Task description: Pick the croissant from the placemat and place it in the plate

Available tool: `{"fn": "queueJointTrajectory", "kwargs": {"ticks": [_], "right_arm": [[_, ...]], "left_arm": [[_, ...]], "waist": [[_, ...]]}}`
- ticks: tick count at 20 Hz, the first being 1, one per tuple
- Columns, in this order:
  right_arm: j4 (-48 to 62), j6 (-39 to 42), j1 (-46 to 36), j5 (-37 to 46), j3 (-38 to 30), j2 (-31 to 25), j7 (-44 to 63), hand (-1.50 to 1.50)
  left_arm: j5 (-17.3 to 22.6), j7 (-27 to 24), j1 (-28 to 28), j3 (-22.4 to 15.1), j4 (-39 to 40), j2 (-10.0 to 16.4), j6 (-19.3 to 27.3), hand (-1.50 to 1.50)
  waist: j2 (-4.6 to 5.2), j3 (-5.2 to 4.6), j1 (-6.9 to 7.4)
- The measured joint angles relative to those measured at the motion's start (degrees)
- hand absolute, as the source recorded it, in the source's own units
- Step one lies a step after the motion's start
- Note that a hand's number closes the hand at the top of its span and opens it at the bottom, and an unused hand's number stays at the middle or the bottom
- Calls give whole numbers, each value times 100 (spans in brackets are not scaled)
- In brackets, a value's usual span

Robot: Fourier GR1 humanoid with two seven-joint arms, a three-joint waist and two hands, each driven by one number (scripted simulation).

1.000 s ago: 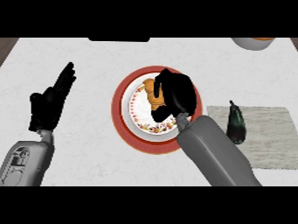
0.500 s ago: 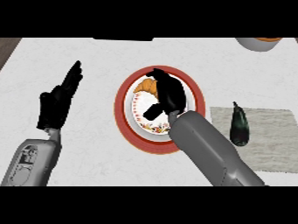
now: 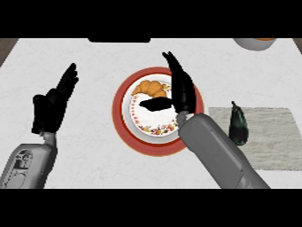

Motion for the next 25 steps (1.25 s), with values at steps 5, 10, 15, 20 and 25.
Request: {"fn": "queueJointTrajectory", "kwargs": {"ticks": [5, 10, 15, 20, 25], "right_arm": [[-854, -91, 646, -336, -526, -451, -148, -150], [-1900, 277, 1626, -789, -968, -1073, -428, -150], [-2555, 992, 2478, -1303, -1476, -1671, -852, -150], [-2774, 1598, 3106, -1622, -1955, -1968, -1352, -150], [-2536, 2127, 3221, -1861, -2494, -2083, -1747, -150]], "left_arm": [[9, 12, 157, 47, -95, 12, -1, 0], [-29, -29, 242, 101, -102, 29, 13, 0], [-42, -8, 297, 105, -198, 15, -47, 0], [-10, -75, 230, 215, -121, 48, -163, 0], [-112, -5, 160, 189, -123, -53, -139, 0]], "waist": [[-31, -3, -118], [-34, -4, -159], [-29, -5, -144], [-21, -5, -127], [-17, -4, -110]]}}
